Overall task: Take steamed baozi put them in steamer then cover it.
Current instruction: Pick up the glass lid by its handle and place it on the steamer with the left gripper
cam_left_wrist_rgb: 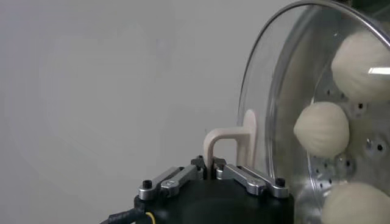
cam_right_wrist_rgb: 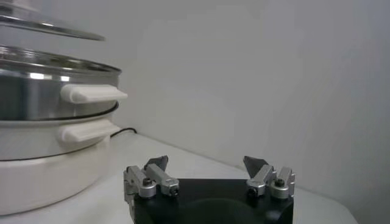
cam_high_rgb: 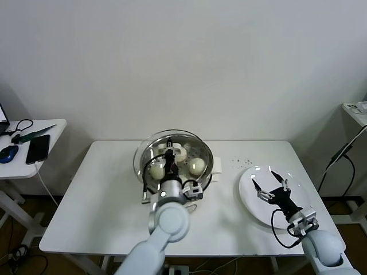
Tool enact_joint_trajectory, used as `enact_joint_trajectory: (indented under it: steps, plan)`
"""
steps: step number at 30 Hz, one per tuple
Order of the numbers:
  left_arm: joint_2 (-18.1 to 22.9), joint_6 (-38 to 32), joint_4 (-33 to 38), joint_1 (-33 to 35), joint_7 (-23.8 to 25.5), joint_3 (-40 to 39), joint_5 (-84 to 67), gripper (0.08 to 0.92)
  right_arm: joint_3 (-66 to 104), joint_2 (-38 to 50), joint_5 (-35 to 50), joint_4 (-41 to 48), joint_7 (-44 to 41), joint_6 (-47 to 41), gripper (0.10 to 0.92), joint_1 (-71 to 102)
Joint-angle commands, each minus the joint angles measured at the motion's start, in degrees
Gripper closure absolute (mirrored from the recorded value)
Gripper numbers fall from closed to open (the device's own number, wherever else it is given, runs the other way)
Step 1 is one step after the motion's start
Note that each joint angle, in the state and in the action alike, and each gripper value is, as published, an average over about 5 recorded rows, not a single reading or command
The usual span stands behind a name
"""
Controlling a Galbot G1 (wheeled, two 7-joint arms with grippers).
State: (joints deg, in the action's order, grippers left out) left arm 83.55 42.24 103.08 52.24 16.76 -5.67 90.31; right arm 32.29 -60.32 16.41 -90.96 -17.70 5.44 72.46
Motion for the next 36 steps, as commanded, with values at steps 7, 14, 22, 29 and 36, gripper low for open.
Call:
enact_joint_trajectory:
  steps: [7, 14, 22, 29, 36]
  plan:
    - [4.3, 1.4, -7.8, -2.0, -2.1, -1.1, 0.6, 0.85, 0.3, -0.1, -0.4, 0.2, -0.2, 0.2, 0.203, 0.0]
    - [3.5, 1.1, -8.6, -2.0, -2.0, -0.5, 0.2, 0.85, 0.3, -0.3, -0.9, 0.3, -0.3, 0.4, 0.203, 0.0]
    - [3.3, 1.2, -8.5, -2.5, -2.0, -0.9, -1.0, 0.85, 0.3, -0.5, -1.2, 0.3, -0.5, 0.5, 0.203, 0.1]
    - [3.4, 1.0, -9.0, -3.1, -1.5, -1.2, -0.4, 0.85, 0.6, -0.4, -1.2, 0.2, -0.6, 0.6, 0.203, 0.3]
    - [2.7, 0.4, -9.0, -3.1, -0.2, -0.6, 1.8, 0.85, 0.8, -0.5, -1.2, 0.2, -0.8, 0.7, 0.203, 0.5]
